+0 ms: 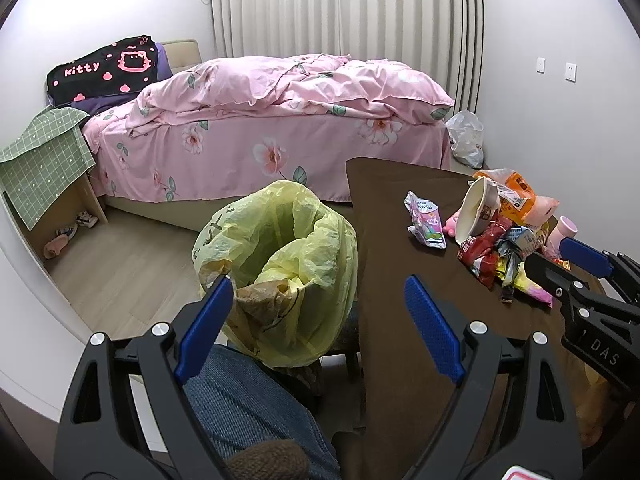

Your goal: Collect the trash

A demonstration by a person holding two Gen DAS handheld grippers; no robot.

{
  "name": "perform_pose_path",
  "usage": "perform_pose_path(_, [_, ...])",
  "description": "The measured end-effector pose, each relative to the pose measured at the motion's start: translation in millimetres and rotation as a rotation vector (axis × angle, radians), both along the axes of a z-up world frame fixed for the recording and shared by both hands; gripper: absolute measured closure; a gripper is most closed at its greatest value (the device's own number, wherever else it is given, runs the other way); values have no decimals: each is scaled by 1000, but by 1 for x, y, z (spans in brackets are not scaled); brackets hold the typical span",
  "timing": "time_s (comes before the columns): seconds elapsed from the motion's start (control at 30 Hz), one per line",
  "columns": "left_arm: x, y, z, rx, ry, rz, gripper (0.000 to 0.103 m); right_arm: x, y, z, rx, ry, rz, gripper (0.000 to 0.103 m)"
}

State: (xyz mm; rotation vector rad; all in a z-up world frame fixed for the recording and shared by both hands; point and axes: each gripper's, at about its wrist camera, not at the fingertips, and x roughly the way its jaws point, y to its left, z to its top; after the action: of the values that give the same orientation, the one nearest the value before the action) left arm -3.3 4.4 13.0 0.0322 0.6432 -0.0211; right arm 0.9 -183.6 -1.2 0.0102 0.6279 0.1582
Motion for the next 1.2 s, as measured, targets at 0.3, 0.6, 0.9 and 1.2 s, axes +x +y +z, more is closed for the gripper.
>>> perform_pose_path(0.3, [0,1,-1,-1,1,2,20,-1,1,0,-1,-2,-2,45])
perform_pose_path(0.6, [0,1,-1,-2,0,2,20,-1,1,0,-2,-2,-1,45])
perform_pose_path(0.9, [-2,3,-5,-1,7,-1,20,-1,1,0,-2,-3,0,45])
perform_pose_path(1.2, [-2,3,-5,-1,6,0,20,0,2,0,-5,-2,3,45])
